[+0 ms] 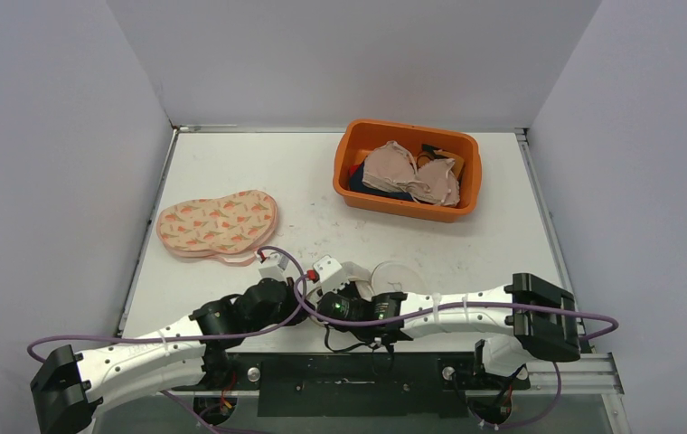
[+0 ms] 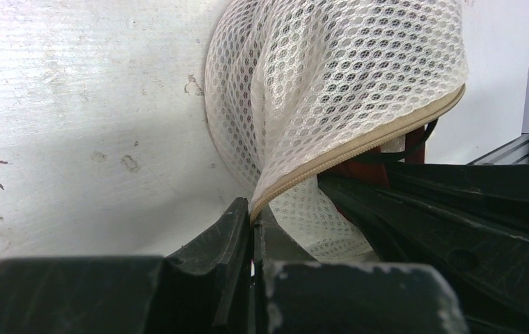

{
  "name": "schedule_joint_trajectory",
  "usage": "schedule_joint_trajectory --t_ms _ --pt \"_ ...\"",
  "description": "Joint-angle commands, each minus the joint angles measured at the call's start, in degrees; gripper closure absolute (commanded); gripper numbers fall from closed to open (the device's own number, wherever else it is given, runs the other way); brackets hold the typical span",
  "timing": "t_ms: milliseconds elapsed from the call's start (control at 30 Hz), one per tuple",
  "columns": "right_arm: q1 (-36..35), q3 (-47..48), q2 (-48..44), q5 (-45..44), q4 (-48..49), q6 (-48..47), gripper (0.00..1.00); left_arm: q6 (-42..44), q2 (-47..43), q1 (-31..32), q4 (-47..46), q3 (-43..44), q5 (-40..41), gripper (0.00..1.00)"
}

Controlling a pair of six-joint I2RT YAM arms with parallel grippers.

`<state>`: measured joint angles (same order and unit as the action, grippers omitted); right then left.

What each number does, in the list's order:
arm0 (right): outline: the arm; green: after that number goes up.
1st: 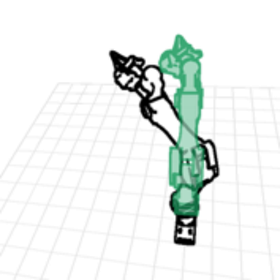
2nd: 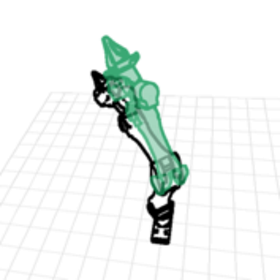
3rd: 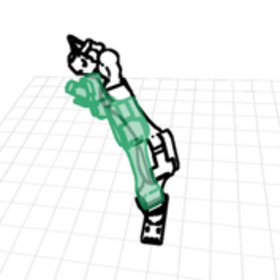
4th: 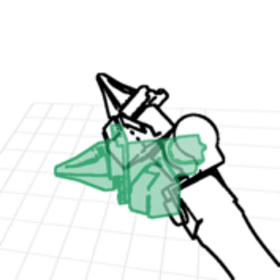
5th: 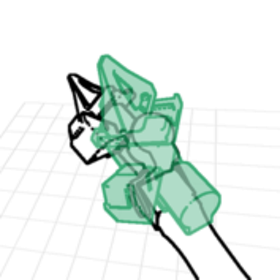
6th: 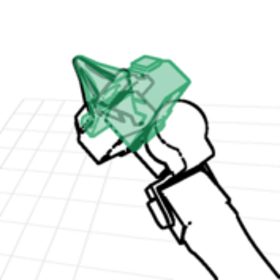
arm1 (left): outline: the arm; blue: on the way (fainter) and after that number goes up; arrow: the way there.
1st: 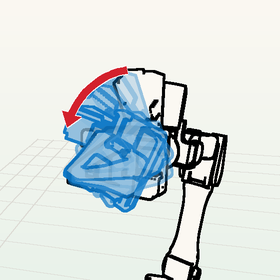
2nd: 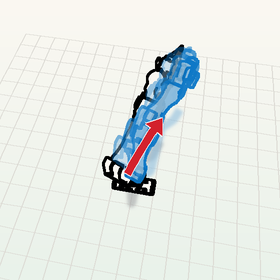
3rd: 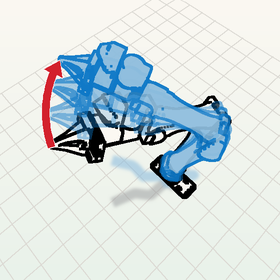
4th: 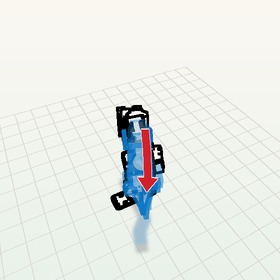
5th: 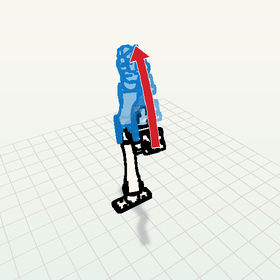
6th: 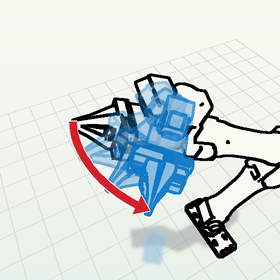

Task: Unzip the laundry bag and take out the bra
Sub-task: Pick up the bra from the laundry bag.

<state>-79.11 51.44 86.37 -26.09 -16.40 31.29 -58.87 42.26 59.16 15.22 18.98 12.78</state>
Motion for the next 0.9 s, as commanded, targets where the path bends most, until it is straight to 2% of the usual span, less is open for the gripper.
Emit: schedule_joint_trajectory --t_ms 0,200,600,867 --pt "0.58 0.58 -3.34 0.11 0.52 0.59 0.95 0.42 -0.92 0.01 -1.10 0.22 -0.12 1.00" --pt "1.34 -2.36 -9.83 2.52 2.00 -0.26 0.95 0.42 -1.66 0.03 0.60 1.05 1.02 1.00" --pt "8.46 -7.90 -20.61 13.54 4.65 -2.62 0.95 0.98 -0.60 -0.03 0.87 2.90 2.15 1.00" --pt "13.98 -11.66 -26.05 25.39 11.02 -0.83 0.95 1.47 2.12 -0.05 -0.73 3.26 1.83 1.00"
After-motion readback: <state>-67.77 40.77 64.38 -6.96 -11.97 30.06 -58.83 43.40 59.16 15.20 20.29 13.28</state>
